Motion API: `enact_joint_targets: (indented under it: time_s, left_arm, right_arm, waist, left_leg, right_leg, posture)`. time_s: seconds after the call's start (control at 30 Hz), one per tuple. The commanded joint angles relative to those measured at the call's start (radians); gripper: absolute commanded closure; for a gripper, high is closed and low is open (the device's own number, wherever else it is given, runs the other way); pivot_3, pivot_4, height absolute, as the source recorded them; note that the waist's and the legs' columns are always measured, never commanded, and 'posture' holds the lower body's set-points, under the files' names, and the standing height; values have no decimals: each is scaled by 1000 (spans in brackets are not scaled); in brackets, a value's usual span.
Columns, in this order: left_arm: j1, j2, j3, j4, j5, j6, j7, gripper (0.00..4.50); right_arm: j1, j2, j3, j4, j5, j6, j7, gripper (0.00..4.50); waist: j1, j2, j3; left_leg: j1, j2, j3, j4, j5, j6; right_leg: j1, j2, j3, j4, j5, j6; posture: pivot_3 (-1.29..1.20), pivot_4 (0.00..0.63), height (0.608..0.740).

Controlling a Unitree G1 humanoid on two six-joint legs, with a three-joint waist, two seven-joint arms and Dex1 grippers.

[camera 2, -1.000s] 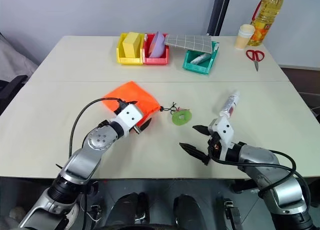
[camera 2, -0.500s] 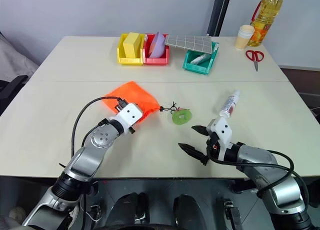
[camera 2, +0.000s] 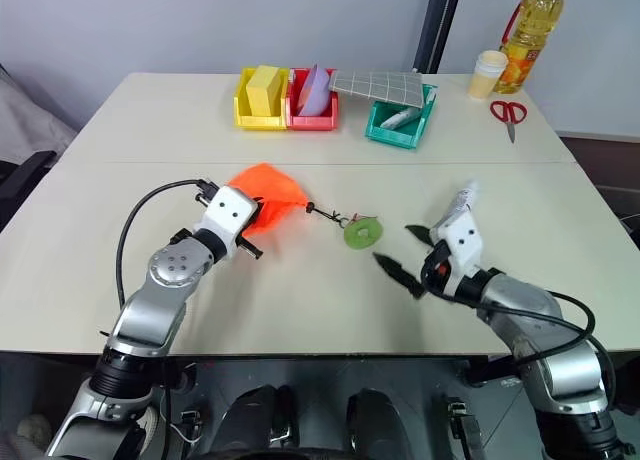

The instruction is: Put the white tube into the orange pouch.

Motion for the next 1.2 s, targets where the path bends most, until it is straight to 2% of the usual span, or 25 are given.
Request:
enact_joint_targets:
  time_s: [0.03, 0.23, 0.37, 0.63, 0.87, 1.2]
  left_arm:
    - [14, -7, 50, -41, -68, 15, -26, 4488]
    - [25, -25, 69, -44, -148, 43, -45, 4488]
    - [28, -26, 68, -48, -185, 67, -61, 4488]
    - [32, -4, 69, -44, -194, 66, -66, 4488]
    - [27, -3, 63, -37, -199, 56, -68, 4488]
    - [25, -4, 55, -41, -201, 53, -63, 4488]
  right_arm:
    - [-40, 13, -46, 61, -95, -57, -104, 0]
    - [-80, 77, -57, 130, -182, -72, -252, 0]
    - [-77, 116, -47, 129, -199, -74, -284, 0]
    - [-97, 202, -88, 163, -211, -56, -397, 0]
    - [-192, 300, -98, 267, -251, -24, -556, 0]
    - [-265, 385, -110, 409, -289, -37, -678, 0]
  waist:
    - [-1, 0, 0]
    - [-3, 0, 0]
    - [-4, 0, 0]
    - [-5, 0, 0]
    - [-8, 0, 0]
    - [-9, 0, 0]
  left_leg:
    - [0, 0, 0, 0, 0, 0]
    - [0, 0, 1, 1, 0, -1]
    - [0, 0, 1, 1, 2, -2]
    - [1, 0, 1, 1, 2, -3]
    - [1, 0, 1, 1, 5, -8]
    - [0, 0, 1, 1, 5, -9]
  right_leg:
    - [0, 0, 0, 0, 0, 1]
    - [0, 0, 0, 2, 2, 4]
    - [-1, 0, 0, 5, 2, 4]
    - [-2, 0, 0, 8, 2, 4]
    - [-3, 0, 1, 8, 2, 4]
    - [-3, 0, 1, 9, 2, 4]
  posture:
    - [0, 150, 740]
    - [0, 150, 740]
    - [0, 150, 740]
    - [0, 150, 740]
    - [0, 150, 740]
    - [0, 150, 740]
